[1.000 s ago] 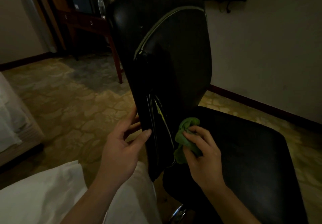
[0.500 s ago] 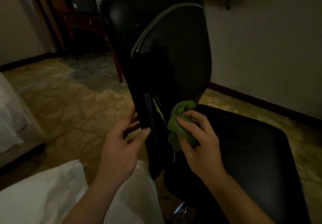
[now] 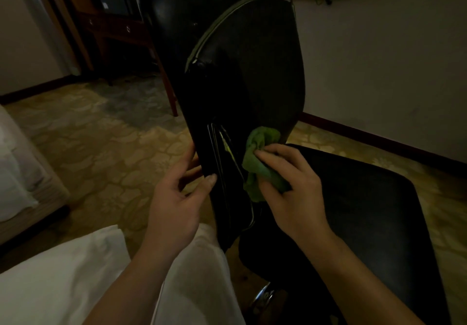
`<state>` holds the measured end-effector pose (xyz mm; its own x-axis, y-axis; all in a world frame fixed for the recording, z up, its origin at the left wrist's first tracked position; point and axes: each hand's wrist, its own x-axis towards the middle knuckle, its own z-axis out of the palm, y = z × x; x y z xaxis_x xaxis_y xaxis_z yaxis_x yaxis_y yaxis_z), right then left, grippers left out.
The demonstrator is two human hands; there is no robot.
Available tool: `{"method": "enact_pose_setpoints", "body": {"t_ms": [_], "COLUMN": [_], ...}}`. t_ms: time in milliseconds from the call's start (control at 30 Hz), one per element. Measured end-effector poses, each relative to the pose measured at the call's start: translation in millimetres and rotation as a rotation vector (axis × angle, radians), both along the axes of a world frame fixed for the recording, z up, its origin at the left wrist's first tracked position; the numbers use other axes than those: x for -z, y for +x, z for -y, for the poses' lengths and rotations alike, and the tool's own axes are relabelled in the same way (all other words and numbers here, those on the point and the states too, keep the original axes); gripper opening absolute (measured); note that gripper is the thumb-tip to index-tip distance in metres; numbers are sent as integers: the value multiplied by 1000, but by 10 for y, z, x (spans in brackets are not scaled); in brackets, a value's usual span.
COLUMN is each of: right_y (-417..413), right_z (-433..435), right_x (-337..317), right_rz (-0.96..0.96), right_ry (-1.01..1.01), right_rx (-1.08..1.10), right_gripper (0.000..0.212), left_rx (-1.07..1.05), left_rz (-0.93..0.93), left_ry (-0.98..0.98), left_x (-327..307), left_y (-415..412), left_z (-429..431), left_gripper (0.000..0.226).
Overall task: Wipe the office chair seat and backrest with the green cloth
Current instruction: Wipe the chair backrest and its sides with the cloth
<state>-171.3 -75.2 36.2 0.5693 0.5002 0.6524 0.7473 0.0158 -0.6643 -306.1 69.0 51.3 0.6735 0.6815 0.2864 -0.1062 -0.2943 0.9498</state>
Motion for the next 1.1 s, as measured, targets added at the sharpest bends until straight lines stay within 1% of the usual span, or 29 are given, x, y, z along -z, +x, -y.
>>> {"method": "enact_pose_setpoints", "body": {"t_ms": [100, 167, 233, 300, 367, 500, 633, 700, 800, 900, 1000, 1100], "right_y": [-24, -16, -11, -7, -3, -54, -90, -76, -48, -23, 11, -1], "right_z": [-51, -14, 25, 39, 69, 164, 139, 106, 13, -43, 38, 141], "right_x": [-5, 96, 188, 258, 354, 540, 451, 329, 120, 34, 189, 449], "right_rz": [54, -10, -74, -73, -82, -179, -141, -125, -24, 37, 9, -61], "right_ry": [-13, -54, -82, -88, -99, -105, -95, -71, -34, -57, -77, -104], "right_rx": [-43, -89, -124, -112, -98, -48, 15, 16, 15, -18, -85, -67], "right_gripper": [43, 52, 66, 71, 68, 51, 42, 41, 44, 47, 48, 47], "left_rx": [7, 1, 0, -9, -10, -14, -11, -2, -5, 0, -12, -9], "left_rz": [4, -1, -7, -9, -7, -4, -16, -22, -21, -24, -18, -11], "left_ry": [-9, -2, 0, -2, -4, 10, 28, 24, 18, 13, 19, 19], "left_x": [-12, -6, 6, 12, 14, 0, -4, -4, -3, 2, -8, -5], "left_y": [-1, 3, 4, 3, 5, -4, -2, -6, -15, -14, -10, -14], "left_z": [-1, -11, -14, -18, -21, -12, -1, 3, -4, -18, -21, -15], "left_gripper": [61, 63, 64, 64, 64, 66, 65, 65, 65, 65, 65, 65]}}
